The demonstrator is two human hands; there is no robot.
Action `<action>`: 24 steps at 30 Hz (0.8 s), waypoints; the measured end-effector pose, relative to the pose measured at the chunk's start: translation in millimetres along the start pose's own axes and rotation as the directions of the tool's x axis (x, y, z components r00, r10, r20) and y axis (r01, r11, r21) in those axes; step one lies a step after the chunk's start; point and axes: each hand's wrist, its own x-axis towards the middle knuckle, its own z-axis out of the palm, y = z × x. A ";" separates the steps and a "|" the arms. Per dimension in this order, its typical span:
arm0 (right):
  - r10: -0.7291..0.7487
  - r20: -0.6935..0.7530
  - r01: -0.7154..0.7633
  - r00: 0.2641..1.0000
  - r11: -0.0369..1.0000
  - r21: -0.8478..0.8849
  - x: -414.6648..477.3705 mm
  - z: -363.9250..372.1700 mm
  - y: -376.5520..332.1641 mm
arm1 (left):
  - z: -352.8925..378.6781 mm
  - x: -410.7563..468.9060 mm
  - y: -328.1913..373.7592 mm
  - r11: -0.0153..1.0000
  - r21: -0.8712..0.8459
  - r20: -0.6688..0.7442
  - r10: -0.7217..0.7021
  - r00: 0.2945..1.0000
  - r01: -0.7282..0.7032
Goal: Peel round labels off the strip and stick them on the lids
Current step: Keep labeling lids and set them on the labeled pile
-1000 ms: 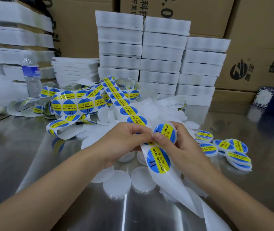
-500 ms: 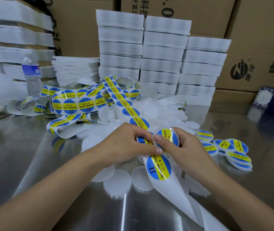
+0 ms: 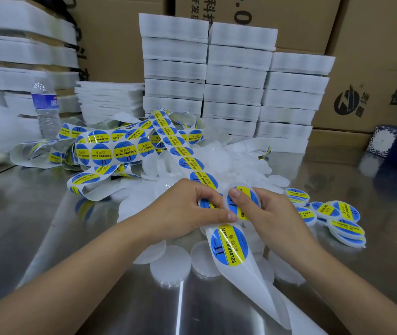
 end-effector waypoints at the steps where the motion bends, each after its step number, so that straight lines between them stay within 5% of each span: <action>1: 0.001 -0.004 -0.001 1.000 1.000 -0.010 0.1 -0.4 0.1 | 0.1 0.0 -0.1 1.000 0.004 0.003 0.000 1.000 0.000; 24: 0.001 -0.054 -0.001 0.999 1.000 0.009 0.4 -2.2 -4.2 | 2.9 -1.0 3.5 0.999 0.015 0.029 -0.047 0.998 0.047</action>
